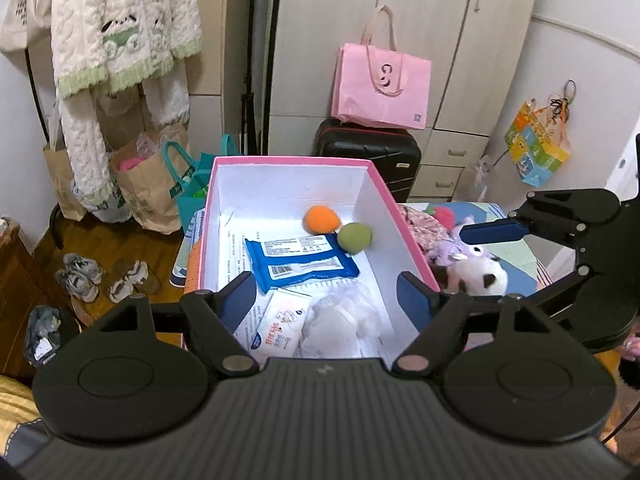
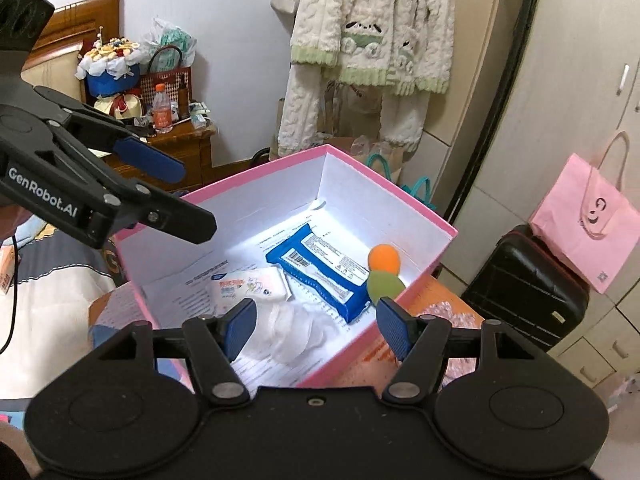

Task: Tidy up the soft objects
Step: 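Move both tools back toward the white plush toy on the table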

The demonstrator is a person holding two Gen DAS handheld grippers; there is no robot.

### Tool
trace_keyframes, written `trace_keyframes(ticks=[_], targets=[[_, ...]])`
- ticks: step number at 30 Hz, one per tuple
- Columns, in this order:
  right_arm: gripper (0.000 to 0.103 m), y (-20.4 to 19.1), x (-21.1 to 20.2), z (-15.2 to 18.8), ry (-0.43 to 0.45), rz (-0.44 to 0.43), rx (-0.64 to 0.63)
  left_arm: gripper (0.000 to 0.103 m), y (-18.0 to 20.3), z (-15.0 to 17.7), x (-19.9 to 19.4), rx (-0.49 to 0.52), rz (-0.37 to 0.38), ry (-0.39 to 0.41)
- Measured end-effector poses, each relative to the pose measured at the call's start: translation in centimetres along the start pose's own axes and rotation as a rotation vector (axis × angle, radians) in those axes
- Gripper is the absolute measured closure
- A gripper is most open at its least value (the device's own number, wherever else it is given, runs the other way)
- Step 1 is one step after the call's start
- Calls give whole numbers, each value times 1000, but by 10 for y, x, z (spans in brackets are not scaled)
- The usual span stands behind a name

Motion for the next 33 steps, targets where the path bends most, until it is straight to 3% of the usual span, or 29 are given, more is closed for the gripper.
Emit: trace_keyframes(ticks=[7, 10, 16, 27, 30, 33], targets=[[31, -9, -45, 19, 49, 8, 2, 25, 25, 12, -30, 61, 29, 7], [31, -9, -68, 31, 76, 8, 7, 14, 37, 18, -42, 85, 37, 30], [30, -1, -107, 66, 111, 27, 42, 12, 67, 28, -56, 142, 75, 48], [30, 13, -134, 125, 150, 63, 125, 10, 128, 46, -42, 200, 182, 1], [21, 15, -132, 141, 160, 70, 129, 10, 141, 49, -30, 200, 208, -14], [20, 18, -126, 152, 168, 70, 131, 10, 153, 51, -17, 202, 221, -12]])
Point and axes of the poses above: each gripper's, at about its wrist camera, not at the fingertips, and x roughly the way its jaws point, y to its right, z to its underside, the point moved 4 cm from there along x, roughly the way its jaws point, and after that the axes turned 2 degrees about -z, right-handed, at the moved point
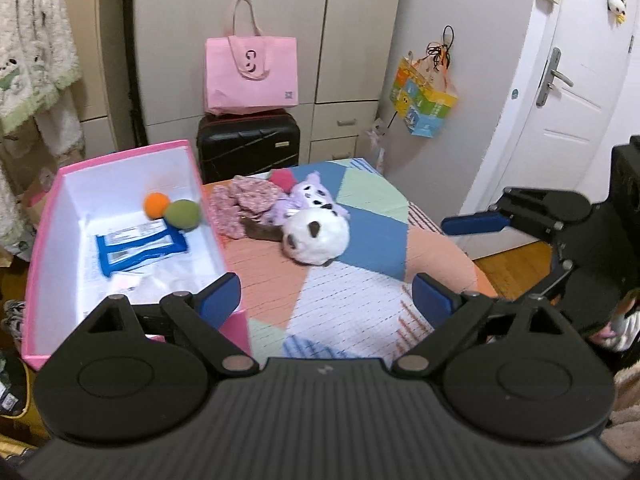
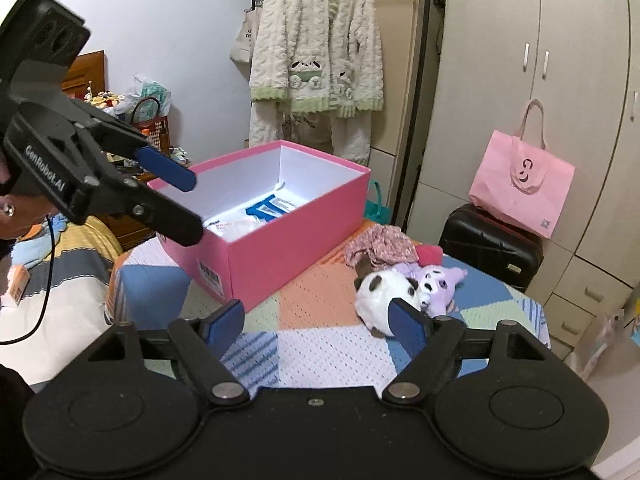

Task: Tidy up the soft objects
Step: 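Move both tools back toward the white plush toy on the table, then grasp the white-and-brown plush toy with the left and right tools together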

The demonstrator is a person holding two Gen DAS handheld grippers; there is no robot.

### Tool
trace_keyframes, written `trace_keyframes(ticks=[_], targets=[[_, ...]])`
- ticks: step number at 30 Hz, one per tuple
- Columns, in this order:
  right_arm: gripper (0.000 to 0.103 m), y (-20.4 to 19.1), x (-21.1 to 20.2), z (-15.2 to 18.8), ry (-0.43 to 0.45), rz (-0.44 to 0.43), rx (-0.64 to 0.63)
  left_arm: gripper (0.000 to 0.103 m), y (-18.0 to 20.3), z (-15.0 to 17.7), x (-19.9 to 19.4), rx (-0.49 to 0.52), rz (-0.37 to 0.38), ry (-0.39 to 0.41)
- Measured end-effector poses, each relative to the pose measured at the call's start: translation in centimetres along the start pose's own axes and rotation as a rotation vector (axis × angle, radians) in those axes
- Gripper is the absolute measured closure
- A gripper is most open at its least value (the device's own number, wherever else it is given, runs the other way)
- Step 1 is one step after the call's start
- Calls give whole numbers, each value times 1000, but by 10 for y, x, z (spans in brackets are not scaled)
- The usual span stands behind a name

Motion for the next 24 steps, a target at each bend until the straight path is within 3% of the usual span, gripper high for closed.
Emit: trace_keyframes(ticks=[8, 13, 21, 24], targets=[[20, 30, 27, 24, 59, -10, 73, 9, 18, -5, 48, -19, 49, 2], [15, 48, 56, 40, 156, -5, 92, 9, 16, -5, 75, -59, 25, 50], [15, 75, 106, 49, 113, 33, 165, 9, 13, -9, 123, -90, 1, 45], [15, 85, 118, 52, 74, 15, 201, 9, 17, -10, 137, -52, -24, 60]])
Point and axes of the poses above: each gripper's, at about its wrist camera, not at the fingertips, and x roughly the way its jaws point, y to its right, z to its underside, the point moved 4 cm from there along x, roughly the way its jaws point, and after that the axes turned 2 degrees about -z, right-handed, at the moved point
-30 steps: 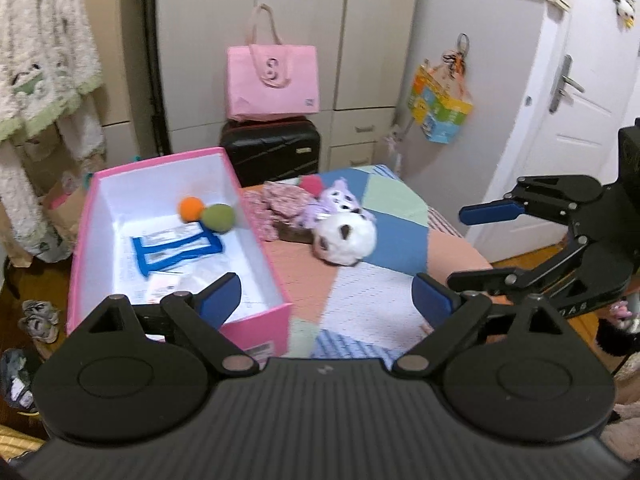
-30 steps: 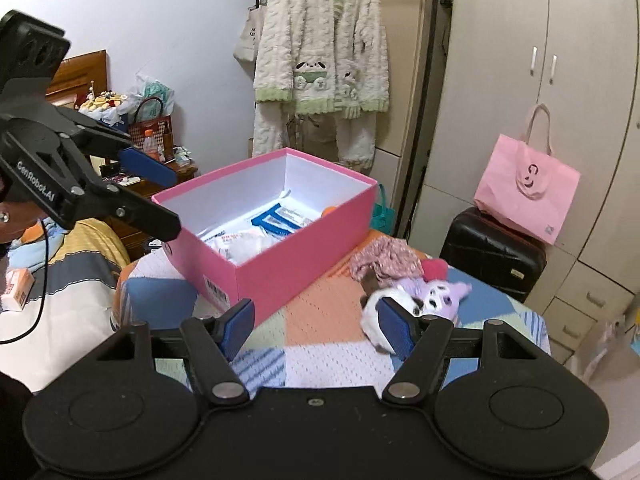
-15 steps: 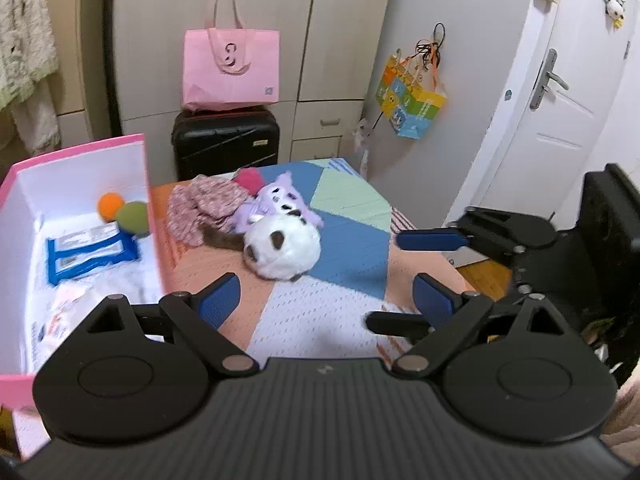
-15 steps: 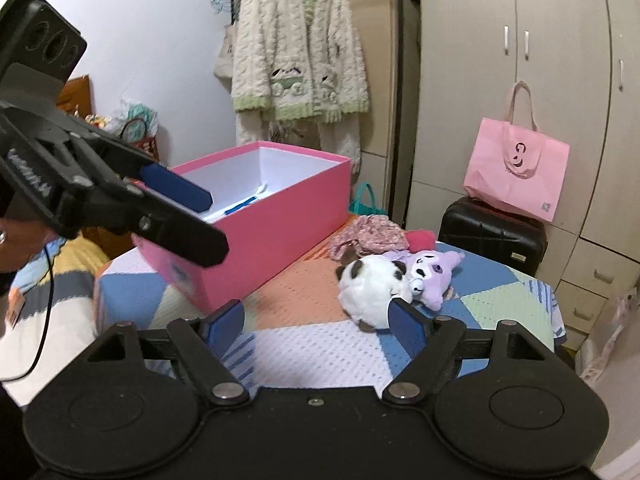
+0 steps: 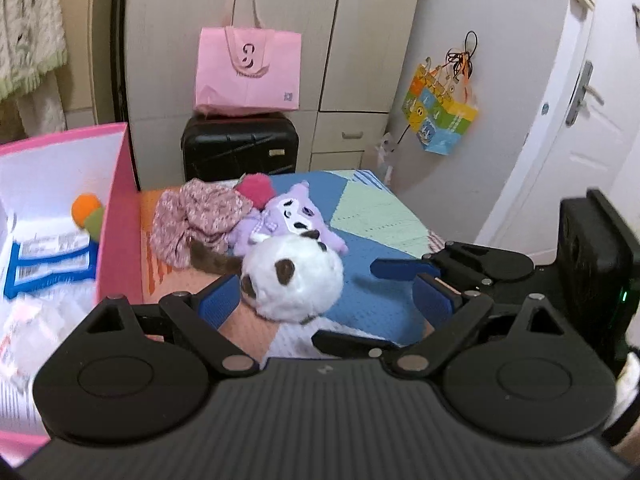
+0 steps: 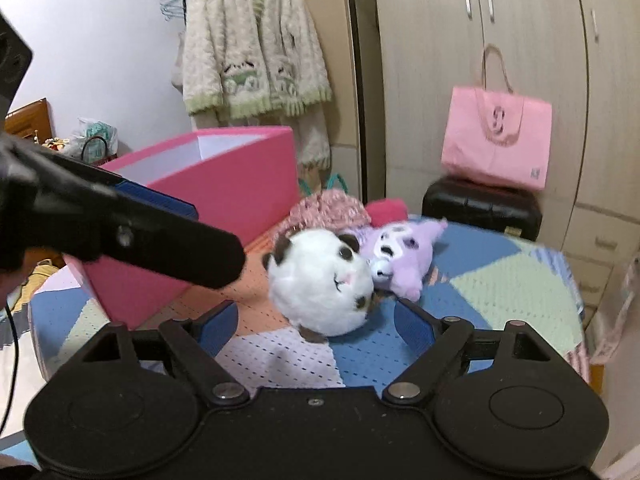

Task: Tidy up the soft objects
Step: 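Grasp the white-and-brown plush toy with the left and right tools together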

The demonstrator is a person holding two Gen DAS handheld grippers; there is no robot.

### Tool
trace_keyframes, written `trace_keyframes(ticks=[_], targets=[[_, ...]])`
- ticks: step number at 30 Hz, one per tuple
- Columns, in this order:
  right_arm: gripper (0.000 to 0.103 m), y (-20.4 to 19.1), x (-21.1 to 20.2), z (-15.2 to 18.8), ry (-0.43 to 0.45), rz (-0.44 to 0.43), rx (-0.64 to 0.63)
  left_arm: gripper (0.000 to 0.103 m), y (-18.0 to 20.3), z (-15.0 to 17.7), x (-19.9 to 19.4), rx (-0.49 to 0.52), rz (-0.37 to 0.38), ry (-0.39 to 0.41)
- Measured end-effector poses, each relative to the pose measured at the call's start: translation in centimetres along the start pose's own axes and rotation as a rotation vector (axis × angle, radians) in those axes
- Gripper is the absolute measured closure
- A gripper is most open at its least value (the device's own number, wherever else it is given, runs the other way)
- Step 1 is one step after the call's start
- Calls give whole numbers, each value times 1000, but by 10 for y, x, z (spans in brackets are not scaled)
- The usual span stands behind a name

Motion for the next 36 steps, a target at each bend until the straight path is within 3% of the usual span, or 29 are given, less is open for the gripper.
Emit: trace_keyframes(ticks=[6, 11, 19, 21, 23, 26, 36], targets=[[15, 14, 21, 3, -65, -49, 104, 9, -7, 0, 29, -61, -2, -26], [15, 22, 32, 3, -86, -99, 187, 11, -10, -1, 40, -37, -56, -11], [16, 14, 40, 3, -84, -92, 135, 14, -19, 1, 60, -102, -37, -57], [19, 13, 42, 4, -88, -80, 133, 20, -21, 4, 66, -122, 10, -99], [25, 13, 44, 3, -89, -64, 124, 23, -24, 7, 69, -146, 2, -113], [38, 10, 45, 4, -83, -50, 97, 33, -25, 10, 72, -138, -32, -112], [40, 1, 42, 4, -56, 10, 6, 35, -24, 17, 71, -137, -33, -86]])
Point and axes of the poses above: each gripper's, at about its wrist camera, not at the fingertips, and x roughly the way its jaws point, y to its right, z to its underside, the point moved 4 cm from there along x, roughly the way its jaws point, and after that the axes turned 2 degrees about -z, right-handed, at the moved point
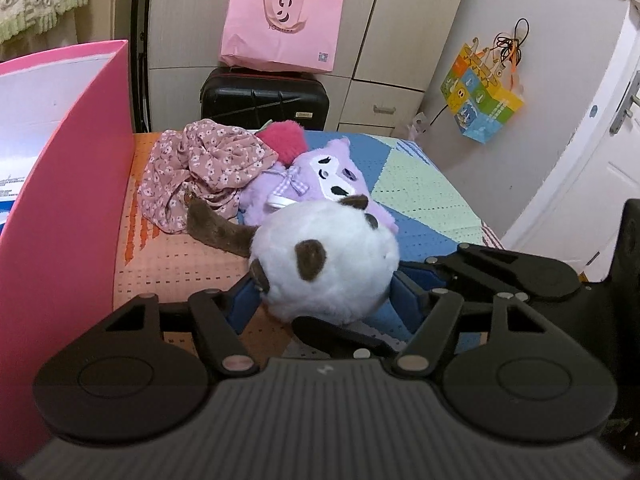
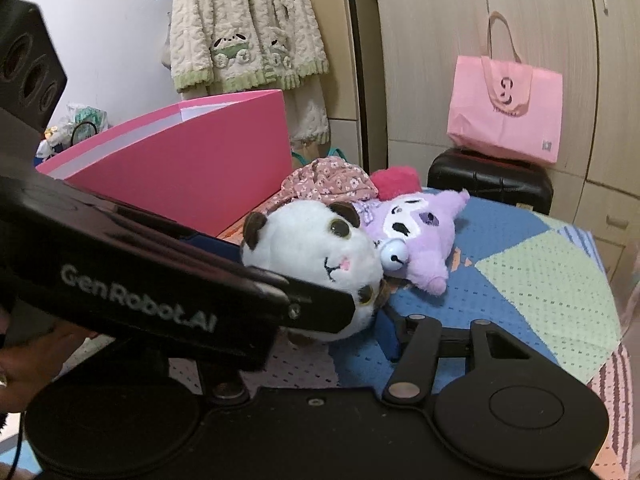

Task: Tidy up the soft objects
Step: 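Grasp the white-and-brown plush toy with the left and right tools together, then lift the white plush toy and carry it over the pink box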

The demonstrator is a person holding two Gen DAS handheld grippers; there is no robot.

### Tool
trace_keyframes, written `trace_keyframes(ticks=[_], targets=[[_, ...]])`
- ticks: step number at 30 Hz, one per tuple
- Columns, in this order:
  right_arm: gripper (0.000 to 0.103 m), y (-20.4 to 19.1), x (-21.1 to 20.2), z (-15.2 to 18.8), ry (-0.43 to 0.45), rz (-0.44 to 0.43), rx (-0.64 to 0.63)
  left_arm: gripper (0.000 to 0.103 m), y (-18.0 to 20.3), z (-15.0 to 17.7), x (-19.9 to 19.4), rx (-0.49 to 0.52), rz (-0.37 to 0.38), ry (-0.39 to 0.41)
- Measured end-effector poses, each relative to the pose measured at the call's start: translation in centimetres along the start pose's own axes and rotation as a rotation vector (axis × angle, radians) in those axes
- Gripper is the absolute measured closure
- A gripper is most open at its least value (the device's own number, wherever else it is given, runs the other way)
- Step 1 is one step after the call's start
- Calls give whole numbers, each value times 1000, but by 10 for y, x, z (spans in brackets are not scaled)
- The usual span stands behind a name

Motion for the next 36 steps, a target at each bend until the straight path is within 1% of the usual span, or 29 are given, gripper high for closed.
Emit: trace_keyframes(ticks=[9, 20, 28, 32, 36], targets=[[40, -14, -11, 1, 23, 48, -65, 35, 3, 5, -11, -4, 2, 13], [40, -34, -33, 5, 49, 75, -89, 35, 13, 16, -40, 31, -12, 33], [40, -53, -56, 8, 56, 84, -114, 35, 23, 29, -68, 47, -24, 33], [40, -64, -71, 11, 65, 71, -124, 35, 30, 35, -90, 69, -42, 42], [40, -76, -89, 12, 83, 60, -125, 35, 36, 41, -110, 81, -40, 55]])
Point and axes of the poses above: each gripper's, at about its wrist camera, not at the fingertips, and x roughly the way its jaws point, y to its right, z to its underside, the point moved 4 cm from there along x, roughly the way its jaws point, and after that the axes turned 2 degrees about -z, right-handed, at the moved point
